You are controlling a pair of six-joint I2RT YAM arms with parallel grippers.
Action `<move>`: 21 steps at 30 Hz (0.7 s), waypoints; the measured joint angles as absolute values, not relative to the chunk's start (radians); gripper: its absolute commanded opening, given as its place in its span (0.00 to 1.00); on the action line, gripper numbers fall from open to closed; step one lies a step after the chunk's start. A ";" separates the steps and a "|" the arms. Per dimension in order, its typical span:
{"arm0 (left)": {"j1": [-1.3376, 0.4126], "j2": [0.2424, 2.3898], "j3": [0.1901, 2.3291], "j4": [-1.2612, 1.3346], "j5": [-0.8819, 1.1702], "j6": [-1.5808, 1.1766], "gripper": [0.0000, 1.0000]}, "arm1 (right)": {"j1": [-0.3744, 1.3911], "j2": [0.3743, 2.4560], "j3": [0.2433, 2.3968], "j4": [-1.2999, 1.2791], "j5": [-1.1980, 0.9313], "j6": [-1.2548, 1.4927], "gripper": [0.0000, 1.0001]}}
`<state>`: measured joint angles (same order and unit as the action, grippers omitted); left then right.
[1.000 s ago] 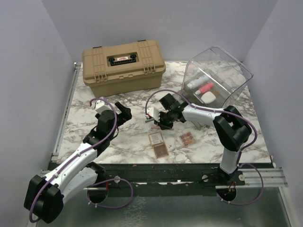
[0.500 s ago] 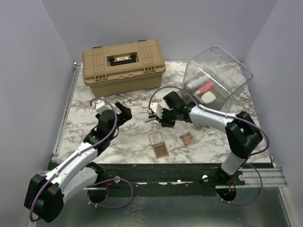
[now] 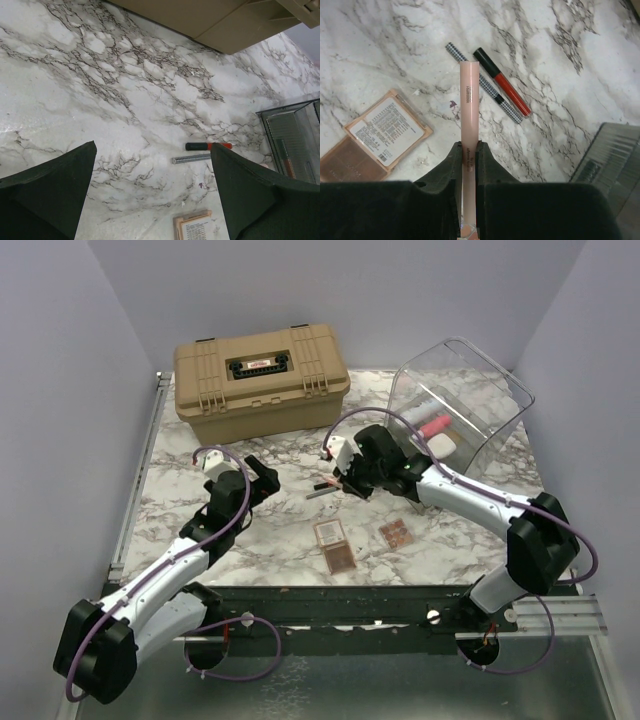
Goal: Organize the makeup
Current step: Pick up the lipstick at the center of the board, then place the lipstick in the storage box.
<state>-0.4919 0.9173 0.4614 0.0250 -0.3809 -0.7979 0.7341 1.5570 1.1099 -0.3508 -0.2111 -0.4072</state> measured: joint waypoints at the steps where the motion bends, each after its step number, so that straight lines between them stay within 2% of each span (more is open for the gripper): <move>1: -0.492 0.918 0.461 0.028 -0.380 -0.801 0.98 | 0.734 1.554 1.110 -0.351 -0.188 -0.390 0.04; 10: -0.492 0.942 0.461 0.047 -0.366 -0.808 0.98 | 0.734 1.486 1.130 -0.336 0.059 -0.275 0.04; 21: -0.492 0.969 0.461 0.069 -0.343 -0.816 0.99 | 0.734 1.519 1.213 -0.350 0.382 -0.212 0.07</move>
